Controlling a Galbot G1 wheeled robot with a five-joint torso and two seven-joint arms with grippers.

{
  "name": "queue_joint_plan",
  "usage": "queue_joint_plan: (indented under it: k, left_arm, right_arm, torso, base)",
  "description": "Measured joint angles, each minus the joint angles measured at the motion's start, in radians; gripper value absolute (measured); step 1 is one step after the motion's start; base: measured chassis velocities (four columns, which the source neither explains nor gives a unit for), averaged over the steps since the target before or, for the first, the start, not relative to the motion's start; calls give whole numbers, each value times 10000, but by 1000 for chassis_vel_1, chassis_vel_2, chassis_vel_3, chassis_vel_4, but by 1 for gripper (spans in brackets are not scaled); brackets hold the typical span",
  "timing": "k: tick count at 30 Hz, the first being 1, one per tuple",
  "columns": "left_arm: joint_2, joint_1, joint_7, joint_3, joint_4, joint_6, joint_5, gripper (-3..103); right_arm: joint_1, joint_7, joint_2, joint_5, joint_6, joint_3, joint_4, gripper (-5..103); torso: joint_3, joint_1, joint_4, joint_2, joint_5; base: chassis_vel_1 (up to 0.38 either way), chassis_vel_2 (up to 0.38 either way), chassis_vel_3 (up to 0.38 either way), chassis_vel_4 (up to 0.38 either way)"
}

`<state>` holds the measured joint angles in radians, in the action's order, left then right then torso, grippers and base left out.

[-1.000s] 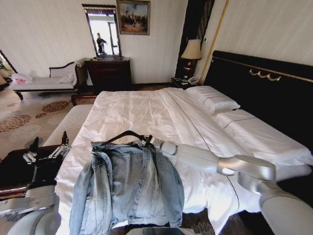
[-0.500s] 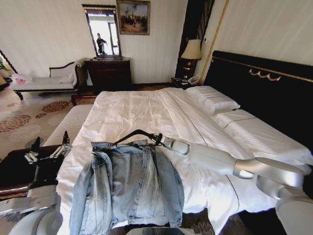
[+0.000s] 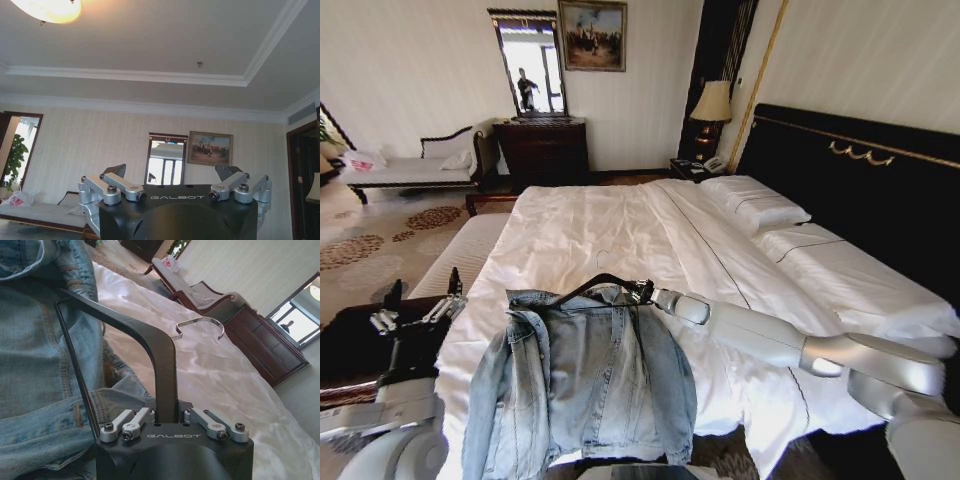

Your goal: Pick up the clothes from the bed and hang them on the clothes hanger.

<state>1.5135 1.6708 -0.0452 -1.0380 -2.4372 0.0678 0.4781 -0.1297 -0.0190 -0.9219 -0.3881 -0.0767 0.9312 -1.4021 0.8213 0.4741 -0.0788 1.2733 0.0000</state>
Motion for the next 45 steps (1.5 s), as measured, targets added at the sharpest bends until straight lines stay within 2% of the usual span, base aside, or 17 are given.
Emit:
queue_joint_plan:
  k: [8, 13, 20, 35, 45]
  left_arm:
    - [-10, -37, 0, -206, 100, 12, 97, 100]
    - [-40, -69, 3, -345, 179, 45, 215, 100]
    - [-145, -140, 11, -537, 263, 55, 435, 100]
    - [-258, -218, 26, -874, 415, 75, 725, 100]
    - [-290, -201, 30, -965, 470, 88, 763, 100]
  right_arm:
    - [134, -43, -478, -29, -288, 475, 328, 20]
    - [343, -289, -884, -378, -580, 882, 377, 20]
    - [642, -1296, -1737, -1307, -1239, 1626, 487, 20]
    - [962, -1673, -3631, -1858, -1326, 2341, 1311, 20]
    - [838, -1816, -4048, -1934, -936, 2406, 2040, 20]
  torso:
    - [0, 0, 0, 0, -2]
    - [0, 0, 0, 0, -1]
    - [0, 0, -1, 0, -2]
    - [0, 0, -1, -2, -1]
    - [0, 0, 1, -2, -1]
  base:
    - [0, 0, 0, 0]
    - [0, 0, 0, 0]
    - [0, 0, 0, 0]
    - [0, 0, 0, 0]
    - [0, 0, 0, 0]
